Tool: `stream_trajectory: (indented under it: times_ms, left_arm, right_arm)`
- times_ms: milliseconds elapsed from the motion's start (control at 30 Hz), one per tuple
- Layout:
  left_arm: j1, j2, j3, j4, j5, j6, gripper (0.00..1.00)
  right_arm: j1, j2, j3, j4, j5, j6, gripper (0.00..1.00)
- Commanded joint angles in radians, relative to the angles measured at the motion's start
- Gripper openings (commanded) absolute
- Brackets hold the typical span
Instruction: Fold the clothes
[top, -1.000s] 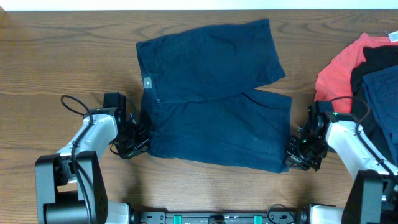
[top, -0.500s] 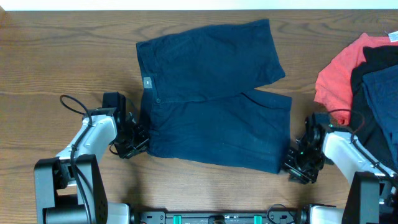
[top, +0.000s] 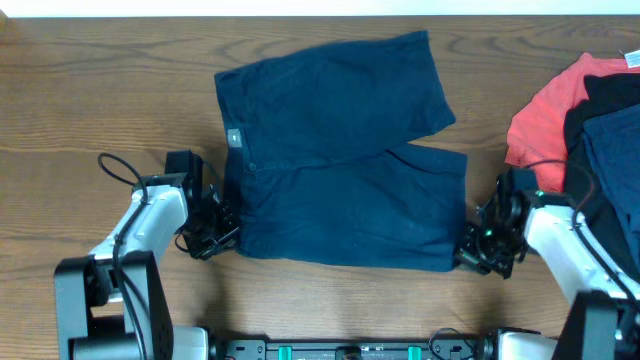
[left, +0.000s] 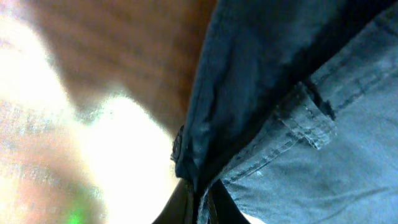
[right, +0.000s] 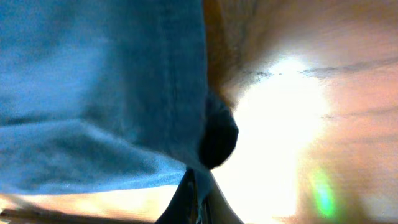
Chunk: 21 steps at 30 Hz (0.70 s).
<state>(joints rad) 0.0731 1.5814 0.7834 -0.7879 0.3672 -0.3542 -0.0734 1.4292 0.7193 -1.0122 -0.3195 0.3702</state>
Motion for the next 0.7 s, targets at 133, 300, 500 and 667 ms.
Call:
stream_trajectory:
  times_ms: [133,300,500,667]
  left_arm:
    - [0.000,-0.208,0.009,-0.117,-0.012,0.021,0.06]
    - [0.000,-0.440,0.010,-0.253,-0.011,0.016,0.06]
    - [0.000,-0.717,0.011,-0.519,0.034,-0.036,0.06]
    - [0.000,-0.868,0.012,-0.565,0.068,-0.097,0.06]
  right_arm:
    - [0.006,-0.190,0.229,-0.175,0.156,-0.010,0.01]
    - [-0.021,-0.262,0.364,-0.279,0.204,-0.004,0.01]
    - [-0.049,-0.290,0.571,-0.391,0.238,-0.004,0.01]
    - [-0.053,-0.284,0.683,-0.377,0.241,0.005,0.01]
